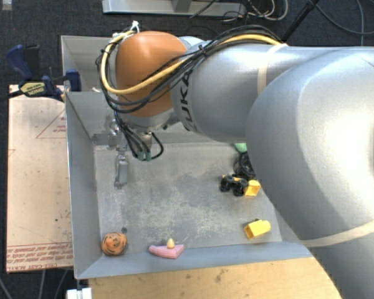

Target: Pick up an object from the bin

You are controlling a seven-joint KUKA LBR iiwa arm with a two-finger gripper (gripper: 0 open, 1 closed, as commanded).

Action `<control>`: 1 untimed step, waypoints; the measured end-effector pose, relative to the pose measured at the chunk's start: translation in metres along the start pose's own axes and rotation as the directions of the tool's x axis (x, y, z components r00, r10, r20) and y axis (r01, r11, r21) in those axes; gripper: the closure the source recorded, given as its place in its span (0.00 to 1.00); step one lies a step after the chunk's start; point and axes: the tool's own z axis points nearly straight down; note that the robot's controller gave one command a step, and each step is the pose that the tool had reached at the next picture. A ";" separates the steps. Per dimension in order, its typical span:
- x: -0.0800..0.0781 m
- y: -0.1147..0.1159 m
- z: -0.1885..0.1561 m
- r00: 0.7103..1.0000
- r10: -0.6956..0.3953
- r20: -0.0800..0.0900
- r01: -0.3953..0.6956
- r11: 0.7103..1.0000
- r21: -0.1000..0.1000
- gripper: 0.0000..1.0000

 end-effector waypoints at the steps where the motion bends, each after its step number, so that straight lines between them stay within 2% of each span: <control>1: -0.002 -0.001 -0.005 1.000 0.003 0.008 -0.003 1.000 -0.002 0.00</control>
Offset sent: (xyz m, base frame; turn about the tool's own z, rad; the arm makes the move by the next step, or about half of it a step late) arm -0.0776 -0.0077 -0.0694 -0.5403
